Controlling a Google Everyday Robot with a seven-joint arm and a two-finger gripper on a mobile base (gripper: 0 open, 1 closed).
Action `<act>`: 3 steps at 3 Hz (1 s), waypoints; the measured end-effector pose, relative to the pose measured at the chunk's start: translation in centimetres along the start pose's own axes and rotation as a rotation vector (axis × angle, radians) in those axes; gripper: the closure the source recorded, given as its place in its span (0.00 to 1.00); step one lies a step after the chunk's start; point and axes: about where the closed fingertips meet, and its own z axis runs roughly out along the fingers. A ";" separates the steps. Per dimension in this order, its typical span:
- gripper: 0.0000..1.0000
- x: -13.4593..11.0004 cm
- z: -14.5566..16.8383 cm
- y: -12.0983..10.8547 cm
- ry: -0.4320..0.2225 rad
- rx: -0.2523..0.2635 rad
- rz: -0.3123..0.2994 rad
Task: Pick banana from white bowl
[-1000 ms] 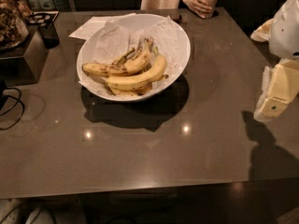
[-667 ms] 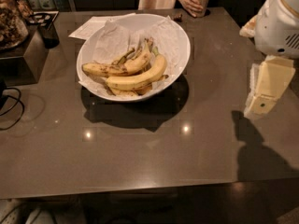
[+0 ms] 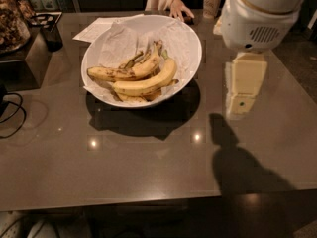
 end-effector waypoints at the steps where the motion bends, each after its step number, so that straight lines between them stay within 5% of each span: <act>1: 0.00 -0.3 -0.1 -0.3 -0.009 0.016 -0.003; 3: 0.00 -4.5 0.5 -1.5 -0.049 0.011 -0.082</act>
Offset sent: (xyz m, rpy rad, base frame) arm 0.0086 0.0363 0.0005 0.0371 -0.0001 0.0797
